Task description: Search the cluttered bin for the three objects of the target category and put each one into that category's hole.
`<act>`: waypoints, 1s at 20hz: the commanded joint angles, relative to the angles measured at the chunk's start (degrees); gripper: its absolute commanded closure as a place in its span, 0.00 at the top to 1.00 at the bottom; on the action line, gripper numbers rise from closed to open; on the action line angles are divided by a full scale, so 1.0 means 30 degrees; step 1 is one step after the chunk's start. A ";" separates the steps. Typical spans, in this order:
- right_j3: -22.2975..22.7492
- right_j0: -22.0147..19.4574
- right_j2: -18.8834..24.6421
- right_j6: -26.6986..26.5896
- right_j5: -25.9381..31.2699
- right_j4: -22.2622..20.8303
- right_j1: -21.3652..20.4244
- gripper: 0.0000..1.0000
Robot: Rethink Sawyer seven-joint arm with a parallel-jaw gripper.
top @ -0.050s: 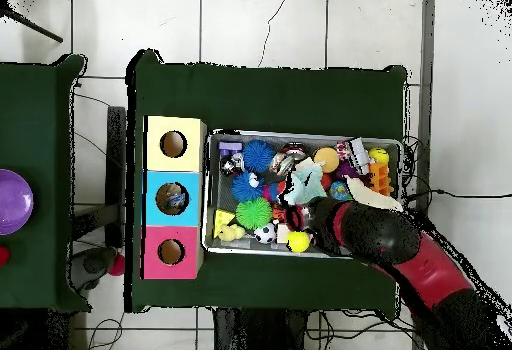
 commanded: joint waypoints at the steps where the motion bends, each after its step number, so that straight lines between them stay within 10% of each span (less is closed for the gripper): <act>1: 0.1865 -0.0457 0.2304 0.2598 -0.1114 0.1001 0.0944 0.00; 20: 0.4579 -0.2153 0.7641 0.5602 -0.4485 0.3919 0.4077 0.00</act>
